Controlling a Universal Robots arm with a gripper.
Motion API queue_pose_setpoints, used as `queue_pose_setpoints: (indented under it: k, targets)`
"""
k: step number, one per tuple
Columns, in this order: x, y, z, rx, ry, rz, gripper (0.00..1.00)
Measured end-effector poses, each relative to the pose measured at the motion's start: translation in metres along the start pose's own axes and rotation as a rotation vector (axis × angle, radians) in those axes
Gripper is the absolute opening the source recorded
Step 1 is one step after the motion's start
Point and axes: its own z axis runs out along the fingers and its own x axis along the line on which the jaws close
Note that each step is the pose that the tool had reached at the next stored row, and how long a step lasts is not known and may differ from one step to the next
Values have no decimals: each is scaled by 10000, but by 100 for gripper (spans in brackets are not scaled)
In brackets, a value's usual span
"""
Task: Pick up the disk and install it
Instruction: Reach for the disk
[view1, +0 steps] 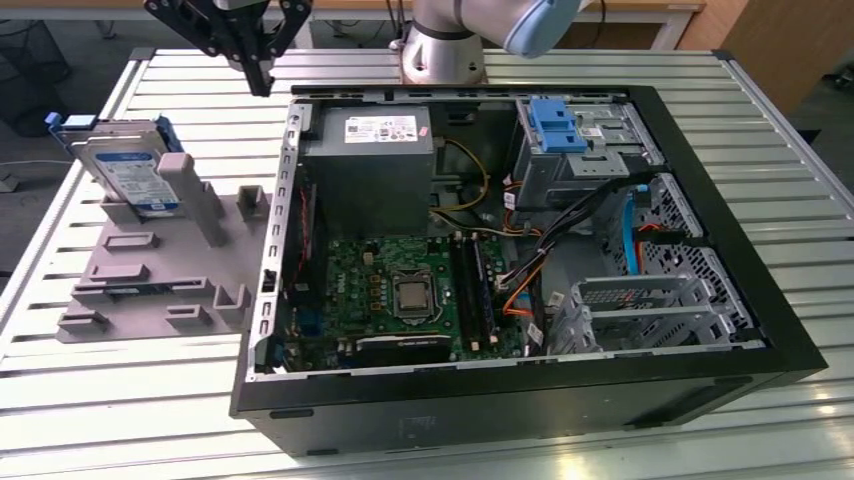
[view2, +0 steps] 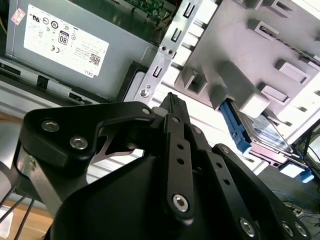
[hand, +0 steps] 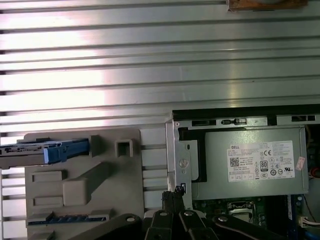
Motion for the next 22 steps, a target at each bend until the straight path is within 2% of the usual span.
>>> queue_pose_setpoints:
  k: [22]
  targets:
    - [188, -14, 11, -1, 0, 0, 11]
